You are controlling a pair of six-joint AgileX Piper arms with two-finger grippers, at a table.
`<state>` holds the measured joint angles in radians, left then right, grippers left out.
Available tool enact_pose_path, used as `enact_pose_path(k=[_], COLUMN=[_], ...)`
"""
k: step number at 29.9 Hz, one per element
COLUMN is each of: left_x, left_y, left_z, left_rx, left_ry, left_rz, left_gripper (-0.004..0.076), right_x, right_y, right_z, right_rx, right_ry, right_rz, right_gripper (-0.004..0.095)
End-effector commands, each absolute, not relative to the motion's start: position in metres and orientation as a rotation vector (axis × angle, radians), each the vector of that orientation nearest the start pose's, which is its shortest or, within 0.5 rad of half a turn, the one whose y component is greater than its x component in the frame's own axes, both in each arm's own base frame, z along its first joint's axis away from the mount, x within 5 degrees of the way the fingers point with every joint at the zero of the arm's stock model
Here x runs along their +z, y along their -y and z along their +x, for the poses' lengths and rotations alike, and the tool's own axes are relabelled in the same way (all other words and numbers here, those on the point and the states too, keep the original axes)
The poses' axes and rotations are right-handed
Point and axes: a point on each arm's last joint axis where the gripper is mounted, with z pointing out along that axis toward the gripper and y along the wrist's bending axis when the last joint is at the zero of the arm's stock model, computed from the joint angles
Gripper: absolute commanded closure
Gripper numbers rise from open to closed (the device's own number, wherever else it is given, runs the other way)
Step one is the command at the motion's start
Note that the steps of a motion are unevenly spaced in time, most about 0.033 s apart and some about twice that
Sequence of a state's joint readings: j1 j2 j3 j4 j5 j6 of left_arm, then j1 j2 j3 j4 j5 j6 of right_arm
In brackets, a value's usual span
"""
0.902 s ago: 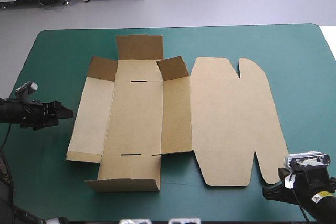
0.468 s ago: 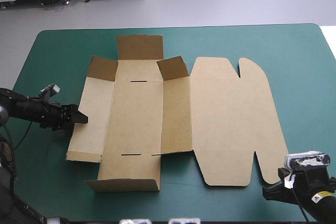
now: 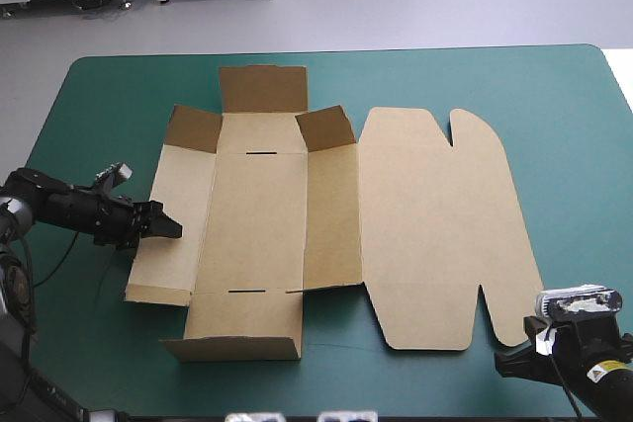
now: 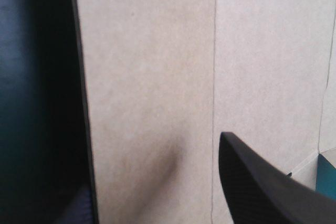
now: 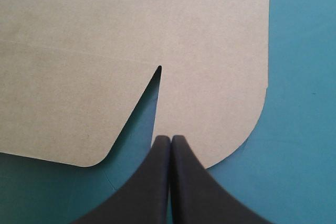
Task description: Fold the box
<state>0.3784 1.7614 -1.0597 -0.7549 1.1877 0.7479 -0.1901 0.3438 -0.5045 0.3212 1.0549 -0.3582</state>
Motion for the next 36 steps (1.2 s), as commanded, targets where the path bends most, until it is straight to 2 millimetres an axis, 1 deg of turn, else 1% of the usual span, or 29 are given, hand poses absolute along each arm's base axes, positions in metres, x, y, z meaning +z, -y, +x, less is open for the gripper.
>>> enact_pose_path(k=[1,5,8,11,12,16,19,21,23,26,29,30,31,32,33,36], left_x=[0.210,0.208,0.208,0.209,0.210,0.217,0.228,0.237,0.250,0.272,0.300,0.313,0.320,0.331,0.342,0.372], left_y=[-0.046,-0.043,-0.040,-0.038,-0.038,-0.040,-0.043,-0.043,-0.041,-0.029,-0.004,0.005,0.015,0.022,0.034,0.057], left_z=[0.293,0.291,0.292,0.293,0.294,0.300,0.307,0.312,0.318,0.325,0.333,0.336,0.339,0.342,0.345,0.351], left_rx=[-1.121,-1.126,-1.128,-1.125,-1.121,-1.092,-1.054,-1.020,-0.939,-0.778,-0.655,-0.591,-0.543,-0.485,-0.405,-0.213], left_ry=[-2.803,-2.816,-2.819,-2.817,-2.813,-2.794,-2.763,-2.738,-2.730,-2.723,-2.637,-2.600,-2.572,-2.537,-2.496,-2.353], left_rz=[0.036,0.049,0.063,0.083,0.086,0.106,0.131,0.161,0.252,0.436,0.671,0.745,0.804,0.853,0.917,1.026], left_gripper=[0.0350,0.0461,0.0566,0.0718,0.0730,0.0731,0.0732,0.0733,0.0733,0.0733,0.0733,0.0733,0.0733,0.0733,0.0733,0.0733], right_x=[0.286,0.286,0.286,0.286,0.286,0.286,0.286,0.286,0.286,0.286,0.286,0.286,0.286,0.286,0.286,0.286], right_y=[-0.016,-0.016,-0.016,-0.016,-0.016,-0.016,-0.016,-0.016,-0.016,-0.016,-0.016,-0.016,-0.016,-0.016,-0.016,-0.016], right_z=[0.054,0.054,0.054,0.054,0.054,0.054,0.054,0.054,0.054,0.054,0.054,0.054,0.054,0.054,0.054,0.054], right_rx=[0.132,0.132,0.132,0.132,0.132,0.133,0.133,0.133,0.133,0.133,0.132,0.132,0.132,0.132,0.132,0.132], right_ry=[-2.253,-2.253,-2.253,-2.253,-2.253,-2.255,-2.255,-2.255,-2.255,-2.255,-2.253,-2.253,-2.253,-2.253,-2.253,-2.253], right_rz=[-0.130,-0.130,-0.130,-0.130,-0.130,-0.131,-0.131,-0.131,-0.131,-0.131,-0.130,-0.130,-0.130,-0.130,-0.130,-0.130], right_gripper=[0.0926,0.0926,0.0926,0.0926,0.0926,0.0926,0.0926,0.0926,0.0926,0.0926,0.0926,0.0926,0.0926,0.0926,0.0926,0.0926])
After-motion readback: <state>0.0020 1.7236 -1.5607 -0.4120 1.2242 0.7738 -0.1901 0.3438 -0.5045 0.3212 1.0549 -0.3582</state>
